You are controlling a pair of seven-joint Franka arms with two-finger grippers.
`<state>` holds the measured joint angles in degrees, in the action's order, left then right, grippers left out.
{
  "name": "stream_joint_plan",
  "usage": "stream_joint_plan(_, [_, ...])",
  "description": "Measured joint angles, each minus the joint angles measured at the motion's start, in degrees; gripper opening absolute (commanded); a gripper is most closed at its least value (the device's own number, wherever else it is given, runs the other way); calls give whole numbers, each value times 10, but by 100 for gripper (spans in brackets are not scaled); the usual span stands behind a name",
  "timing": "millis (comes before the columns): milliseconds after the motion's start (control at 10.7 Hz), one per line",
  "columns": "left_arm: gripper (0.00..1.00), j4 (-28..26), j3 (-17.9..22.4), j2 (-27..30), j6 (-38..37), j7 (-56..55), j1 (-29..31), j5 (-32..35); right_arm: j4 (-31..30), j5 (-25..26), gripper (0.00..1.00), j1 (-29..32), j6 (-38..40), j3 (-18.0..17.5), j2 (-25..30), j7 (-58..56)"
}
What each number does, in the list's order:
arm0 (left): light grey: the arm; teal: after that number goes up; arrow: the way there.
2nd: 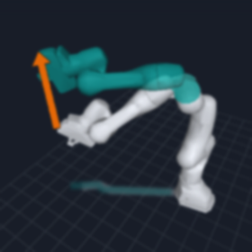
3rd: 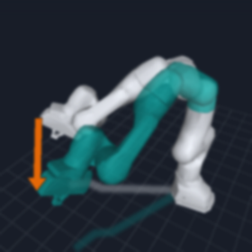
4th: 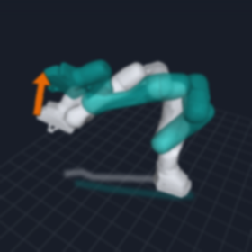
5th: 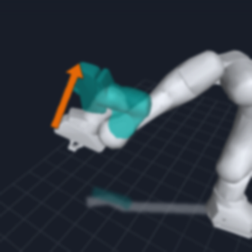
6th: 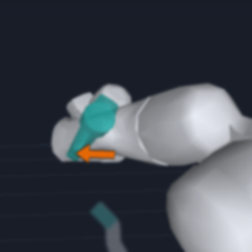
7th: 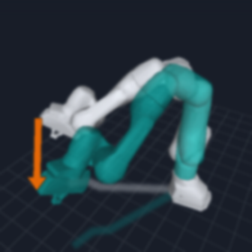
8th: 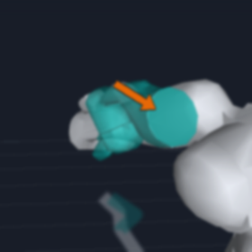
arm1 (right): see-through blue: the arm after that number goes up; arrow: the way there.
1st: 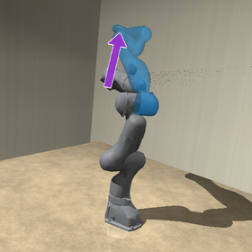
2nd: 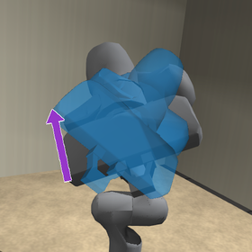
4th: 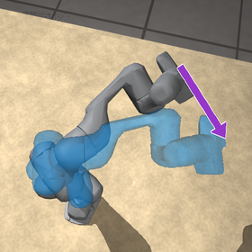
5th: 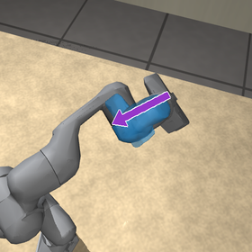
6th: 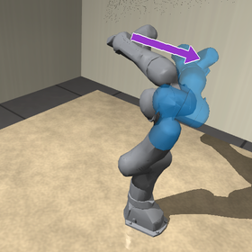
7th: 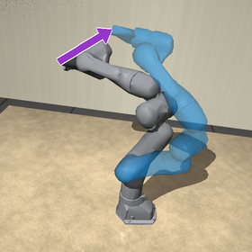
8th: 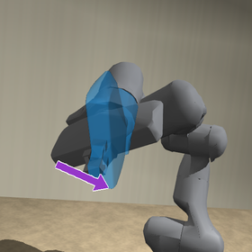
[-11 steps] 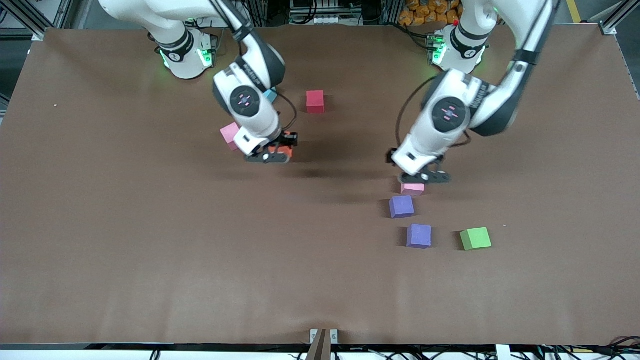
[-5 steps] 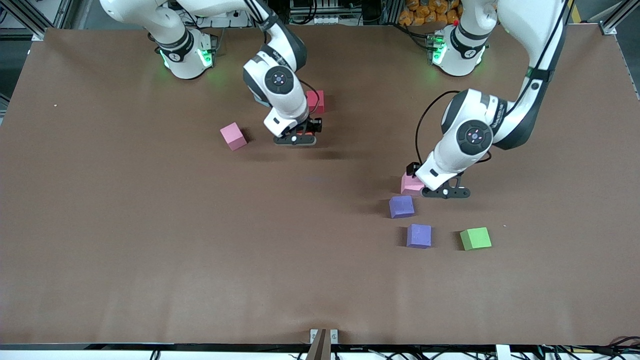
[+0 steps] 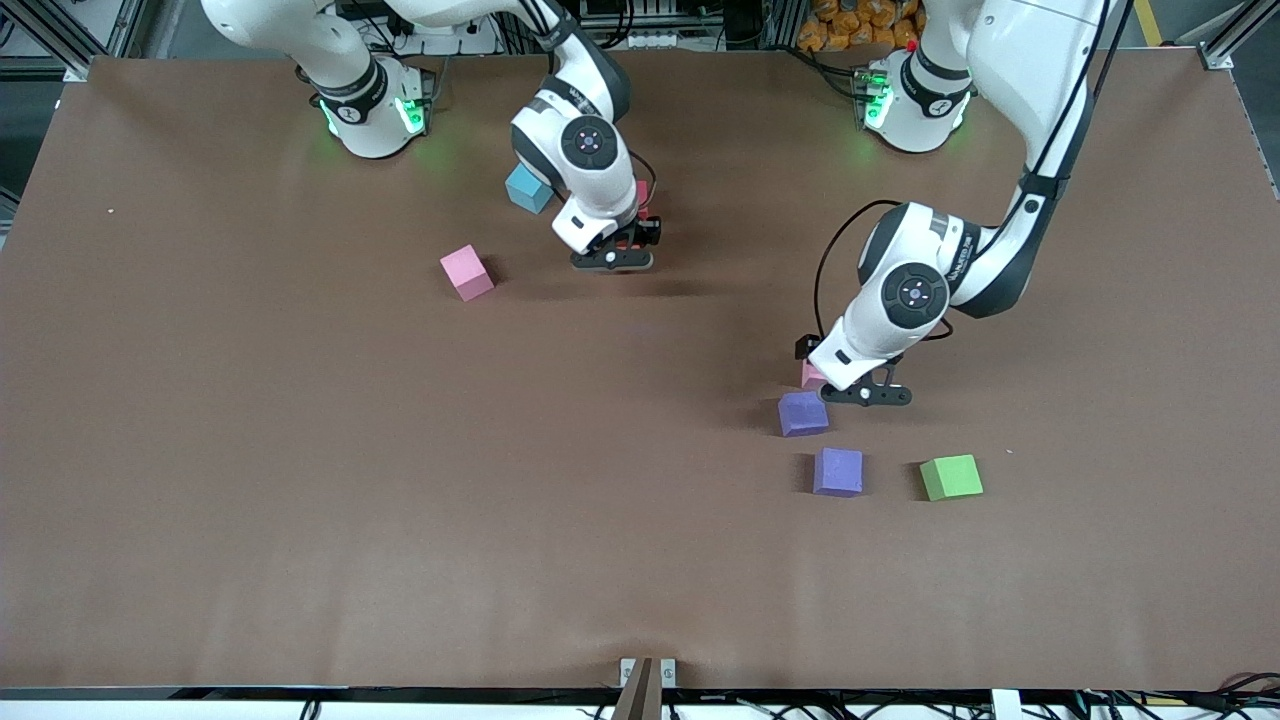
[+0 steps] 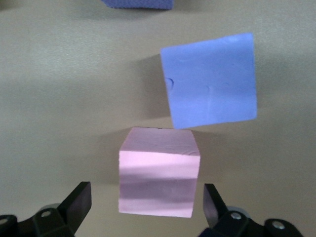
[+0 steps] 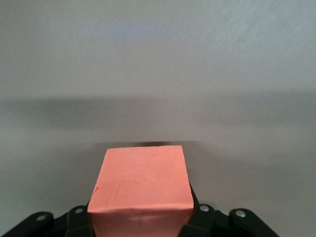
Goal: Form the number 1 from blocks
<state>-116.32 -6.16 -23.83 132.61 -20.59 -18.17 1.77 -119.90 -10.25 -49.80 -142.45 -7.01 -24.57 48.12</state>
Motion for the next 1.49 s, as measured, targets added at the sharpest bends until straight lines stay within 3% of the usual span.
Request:
stream_joint_plan(187, [100,1,1,-3,2,0,-3,0,0,0,58,-1,-1,-6,-2,7])
stream_joint_plan(280, [100,1,1,-6,5,0,-3,0,0,0,65,-1,-1,-7,-4,8])
stream_joint_plan(374, [100,1,2,-10,11,0,-3,0,0,0,83,-1,-1,-7,-5,8])
stream_joint_plan(467, [71,1,2,-17,20,0,-3,0,0,0,100,-2,-1,-8,-7,8])
stream_joint_plan(654, [4,1,2,-31,30,0,-3,0,0,0,100,-3,-1,-9,-8,8])
stream_joint_plan(934, [0,5,2,-35,35,-3,-6,0,6,0,100,15,2,-5,9,11])
stream_joint_plan(1121, [0,12,-3,-29,36,-46,-26,0,12,0,100,77,50,-3,60,8])
stream_joint_plan(1494, [0,16,-84,-12,35,-208,-81,0,10,2,100,227,173,-1,144,-207])
